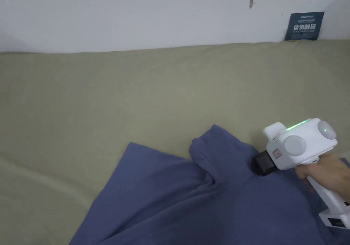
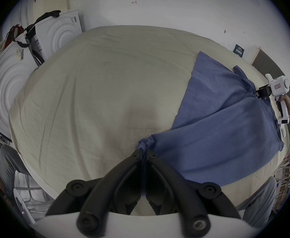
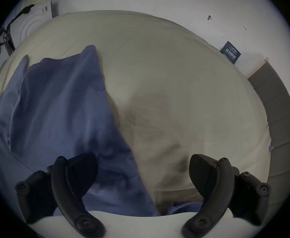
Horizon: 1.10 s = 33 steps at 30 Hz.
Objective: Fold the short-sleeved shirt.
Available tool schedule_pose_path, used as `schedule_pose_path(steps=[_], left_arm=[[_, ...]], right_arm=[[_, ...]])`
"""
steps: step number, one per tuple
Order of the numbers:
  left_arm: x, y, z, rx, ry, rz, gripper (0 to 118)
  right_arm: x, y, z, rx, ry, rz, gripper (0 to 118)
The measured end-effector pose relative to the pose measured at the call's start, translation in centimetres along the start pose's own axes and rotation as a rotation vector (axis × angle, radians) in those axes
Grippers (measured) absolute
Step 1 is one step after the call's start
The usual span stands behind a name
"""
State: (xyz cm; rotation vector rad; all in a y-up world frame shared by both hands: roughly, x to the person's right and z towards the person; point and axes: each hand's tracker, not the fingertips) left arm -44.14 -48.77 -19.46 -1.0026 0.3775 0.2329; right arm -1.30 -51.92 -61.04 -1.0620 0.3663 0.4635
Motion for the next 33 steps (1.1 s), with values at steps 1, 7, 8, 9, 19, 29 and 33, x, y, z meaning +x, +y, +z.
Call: schedule_pose_path(steps=[1, 7, 8, 9, 19, 29, 33], left_arm=[[0.0, -0.1, 0.0, 0.000, 0.003, -0.002, 2], [-0.2, -0.2, 0.2, 0.003, 0.010, -0.006, 2], [-0.4, -0.1, 0.2, 0.002, 0.005, 0.005, 2], [-0.3, -0.1, 0.8, -0.002, 0.000, 0.013, 2], [1.3, 5.6, 10.6, 0.246, -0.059, 0.016, 2], [5.0, 18.6, 25.4, 0.561, -0.077, -0.078, 2], [6.2, 23.4, 30.7, 0.615, -0.032, -0.119, 2]], right_arm=[[0.1, 0.1, 0.2, -0.013, 0.009, -0.028, 106], [-0.4, -1.2, 5.1, 0.072, 0.103, -0.041, 3], [-0.5, -1.4, 6.1, 0.081, 0.104, -0.042, 3], [-0.6, -1.8, 7.5, 0.112, 0.108, -0.037, 3], [1.8, -4.5, 29.4, 0.501, 0.014, -0.029, 3], [6.8, -6.2, 50.0, 0.835, -0.138, -0.163, 3], [9.1, -6.0, 54.5, 0.897, -0.133, -0.248, 3]])
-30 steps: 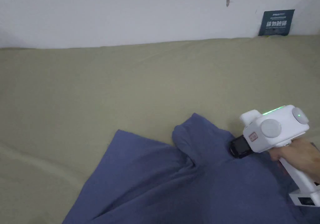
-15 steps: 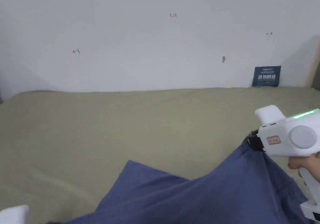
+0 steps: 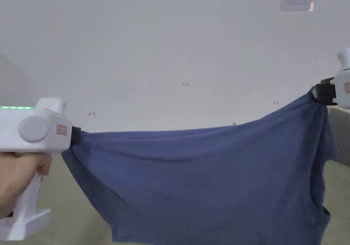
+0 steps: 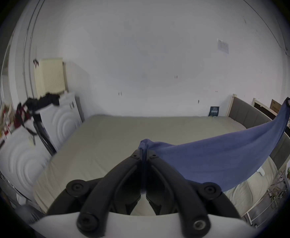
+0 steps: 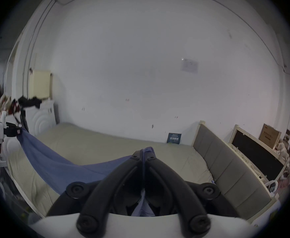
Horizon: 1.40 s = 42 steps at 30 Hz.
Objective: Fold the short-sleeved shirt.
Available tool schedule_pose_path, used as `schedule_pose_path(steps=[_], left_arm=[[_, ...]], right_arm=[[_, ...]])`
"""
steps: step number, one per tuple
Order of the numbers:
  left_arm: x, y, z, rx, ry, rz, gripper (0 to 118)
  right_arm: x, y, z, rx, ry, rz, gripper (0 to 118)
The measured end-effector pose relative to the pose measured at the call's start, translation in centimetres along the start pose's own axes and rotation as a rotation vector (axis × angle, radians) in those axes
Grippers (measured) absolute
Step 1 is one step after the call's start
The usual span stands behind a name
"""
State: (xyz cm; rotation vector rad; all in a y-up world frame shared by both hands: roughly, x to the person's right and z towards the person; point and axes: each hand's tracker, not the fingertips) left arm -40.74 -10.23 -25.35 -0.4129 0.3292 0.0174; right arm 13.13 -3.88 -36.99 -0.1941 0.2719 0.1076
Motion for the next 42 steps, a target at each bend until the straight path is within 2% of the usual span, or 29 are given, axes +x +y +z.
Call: schedule_pose_path(steps=[6, 17, 31, 42], left_arm=[[0.2, 5.9, 1.0, 0.023, 0.059, -0.026, 2], [-0.2, 8.0, -1.3, 0.026, 0.103, 0.013, 2], [0.2, 13.3, -12.0, 0.038, 0.189, 0.012, 2], [2.8, 15.9, -21.6, 0.061, 0.263, -0.058, 2]], right_arm=[[0.8, 3.4, 0.3, 0.057, -0.026, -0.051, 3], [-0.4, 5.3, -5.1, 0.060, -0.039, -0.063, 3], [-2.0, 9.2, -18.1, 0.045, -0.056, -0.032, 3], [-2.5, 11.0, -28.6, 0.062, -0.107, -0.005, 3]])
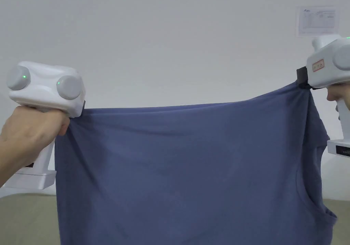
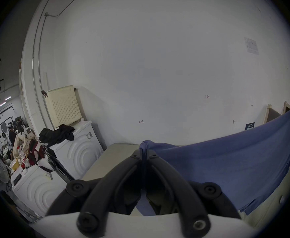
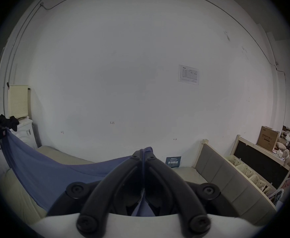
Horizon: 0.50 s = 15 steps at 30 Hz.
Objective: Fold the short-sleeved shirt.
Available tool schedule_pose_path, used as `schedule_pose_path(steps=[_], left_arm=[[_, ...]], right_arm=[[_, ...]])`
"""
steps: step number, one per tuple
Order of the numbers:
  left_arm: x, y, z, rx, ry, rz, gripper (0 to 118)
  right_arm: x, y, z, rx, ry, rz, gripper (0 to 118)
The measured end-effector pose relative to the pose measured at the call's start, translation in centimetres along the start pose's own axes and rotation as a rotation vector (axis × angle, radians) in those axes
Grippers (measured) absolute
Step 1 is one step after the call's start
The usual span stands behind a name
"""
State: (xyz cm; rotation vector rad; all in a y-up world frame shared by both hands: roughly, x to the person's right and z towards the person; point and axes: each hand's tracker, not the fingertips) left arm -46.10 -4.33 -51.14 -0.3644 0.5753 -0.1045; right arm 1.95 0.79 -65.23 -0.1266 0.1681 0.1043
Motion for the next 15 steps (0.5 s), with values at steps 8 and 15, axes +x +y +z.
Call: schedule_pose_path(steps=[8, 15], left_arm=[[3.5, -4.2, -6.8, -0.008, 0.013, -0.020, 2], [6.2, -14.2, -12.1, -0.178, -0.045, -0.052, 2]], right_arm=[[-0.8, -4.6, -5.6, -0.039, -0.020, 0.031, 3], [-0.7, -15.9, -7.9, -0.189, 0.038, -0.001, 3]])
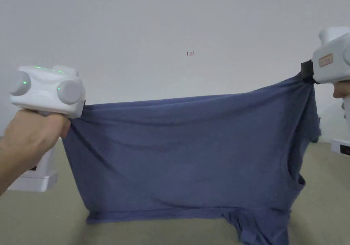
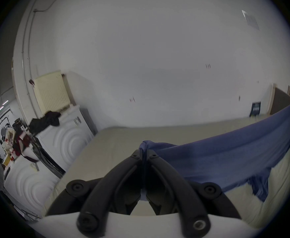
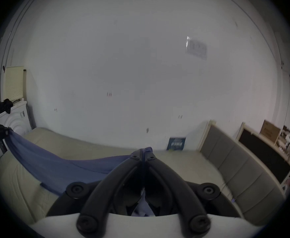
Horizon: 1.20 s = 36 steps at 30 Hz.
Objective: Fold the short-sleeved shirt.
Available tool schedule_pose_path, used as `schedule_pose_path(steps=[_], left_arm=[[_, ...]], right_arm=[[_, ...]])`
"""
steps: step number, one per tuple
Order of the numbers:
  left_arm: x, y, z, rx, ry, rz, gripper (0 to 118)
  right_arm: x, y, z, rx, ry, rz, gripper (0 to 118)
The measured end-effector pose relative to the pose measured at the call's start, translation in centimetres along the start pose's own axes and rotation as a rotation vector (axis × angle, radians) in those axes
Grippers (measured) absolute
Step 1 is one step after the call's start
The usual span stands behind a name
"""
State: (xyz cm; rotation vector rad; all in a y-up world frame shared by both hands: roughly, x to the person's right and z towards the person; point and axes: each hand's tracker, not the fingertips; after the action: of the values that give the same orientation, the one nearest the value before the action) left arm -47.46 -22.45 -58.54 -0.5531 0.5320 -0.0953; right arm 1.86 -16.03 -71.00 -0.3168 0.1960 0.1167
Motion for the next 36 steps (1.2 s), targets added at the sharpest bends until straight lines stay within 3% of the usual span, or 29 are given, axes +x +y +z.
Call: schedule_pose_path(steps=[3, 8, 11, 13, 17, 27, 36], left_arm=[[1.0, -5.6, -1.0, -0.060, -0.045, -0.033, 2], [0.9, -14.9, 1.2, -0.152, -0.107, -0.123, 2], [-0.4, -20.1, 4.4, -0.184, -0.141, -0.061, 2], [-1.0, -23.7, 6.7, -0.195, -0.131, -0.078, 2], [-3.1, -30.4, 11.8, -0.254, -0.163, -0.062, 2], [-8.0, -40.7, 21.4, -0.304, -0.180, 0.010, 2], [-9.4, -43.7, 26.1, -0.322, -0.217, 0.069, 2]], right_arm=[[0.5, -7.2, 0.5, -0.106, 0.036, -0.009, 3], [1.3, -18.3, 5.8, -0.221, 0.063, -0.104, 3], [1.1, -23.4, 10.3, -0.278, 0.069, -0.106, 3], [1.2, -26.6, 13.6, -0.306, 0.097, -0.161, 3], [1.2, -32.4, 19.4, -0.367, 0.113, -0.136, 3], [2.9, -42.0, 33.2, -0.411, 0.124, -0.177, 3], [3.5, -45.5, 38.2, -0.438, 0.141, -0.174, 3]])
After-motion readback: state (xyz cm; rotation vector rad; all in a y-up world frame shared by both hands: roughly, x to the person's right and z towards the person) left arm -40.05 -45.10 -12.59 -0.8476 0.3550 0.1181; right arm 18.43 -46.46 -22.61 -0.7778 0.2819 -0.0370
